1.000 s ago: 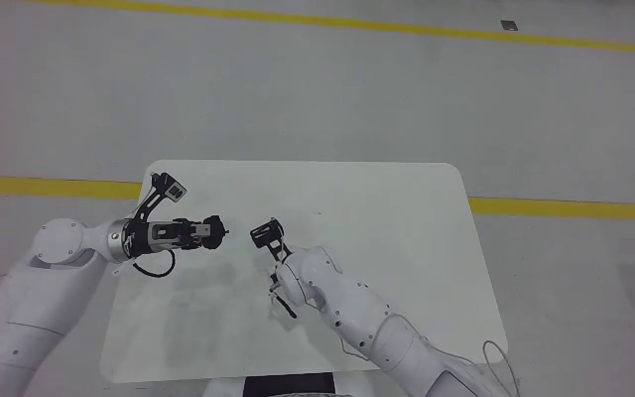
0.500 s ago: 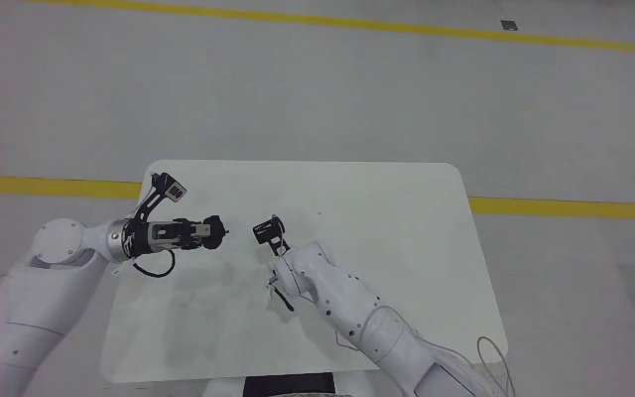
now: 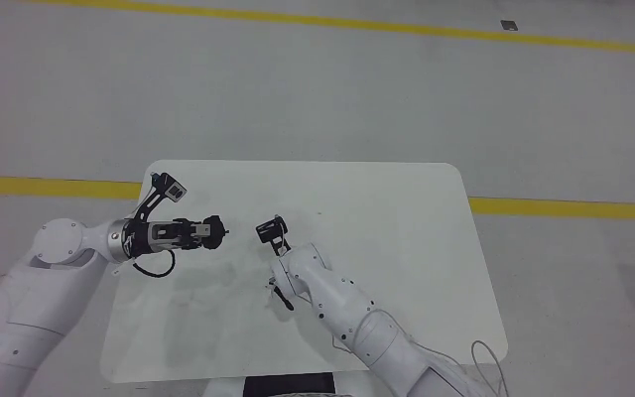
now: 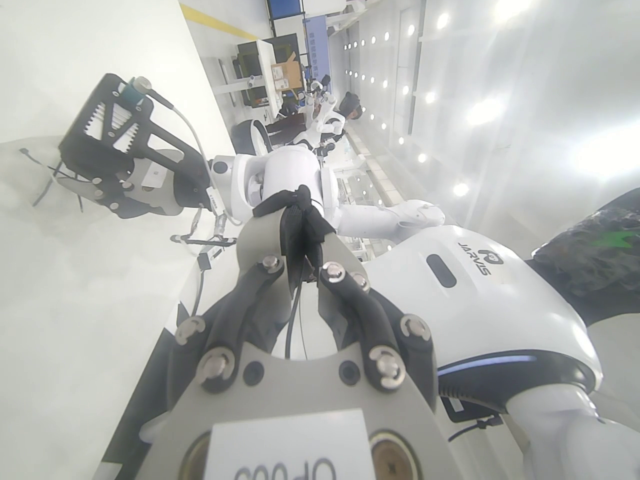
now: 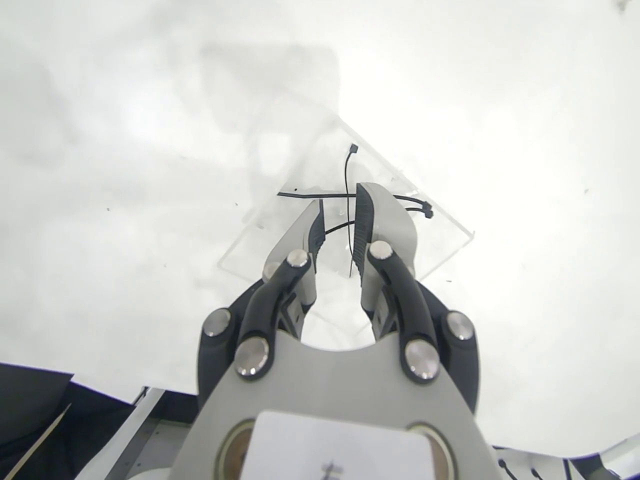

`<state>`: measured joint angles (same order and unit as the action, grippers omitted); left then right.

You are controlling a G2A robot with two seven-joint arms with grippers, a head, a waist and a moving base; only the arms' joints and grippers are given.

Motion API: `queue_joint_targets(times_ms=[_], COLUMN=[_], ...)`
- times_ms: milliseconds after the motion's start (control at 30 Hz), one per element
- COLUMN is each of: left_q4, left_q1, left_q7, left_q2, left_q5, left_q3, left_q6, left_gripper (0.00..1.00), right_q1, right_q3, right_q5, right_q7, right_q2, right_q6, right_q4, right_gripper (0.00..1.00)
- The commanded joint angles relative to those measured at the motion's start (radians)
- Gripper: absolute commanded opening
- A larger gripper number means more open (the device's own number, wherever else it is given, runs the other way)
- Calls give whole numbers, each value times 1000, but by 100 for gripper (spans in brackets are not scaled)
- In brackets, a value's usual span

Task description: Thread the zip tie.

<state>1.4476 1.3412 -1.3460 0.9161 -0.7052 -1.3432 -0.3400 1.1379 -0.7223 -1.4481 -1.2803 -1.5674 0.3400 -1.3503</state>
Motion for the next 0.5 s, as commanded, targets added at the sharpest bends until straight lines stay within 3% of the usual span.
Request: queue_joint_targets(times_ms=[0,367,467], left_q4=[0,0,0], left_q1=[0,0,0], left_q7=[0,0,0], left_q2=[0,0,0], left_q5=[0,0,0], left_q3=[0,0,0], left_q6=[0,0,0], left_gripper=[0,0,0], right_q1=[3,-10,-14], right_q3=[-5,-12,-12], right_q5=[-2,13,13], right_q7=[1,18,18], right_q2=[-5,-25,-30], right_q6=[0,-6,-3], right_q4=[8,63,75], right_gripper=[16,12,0])
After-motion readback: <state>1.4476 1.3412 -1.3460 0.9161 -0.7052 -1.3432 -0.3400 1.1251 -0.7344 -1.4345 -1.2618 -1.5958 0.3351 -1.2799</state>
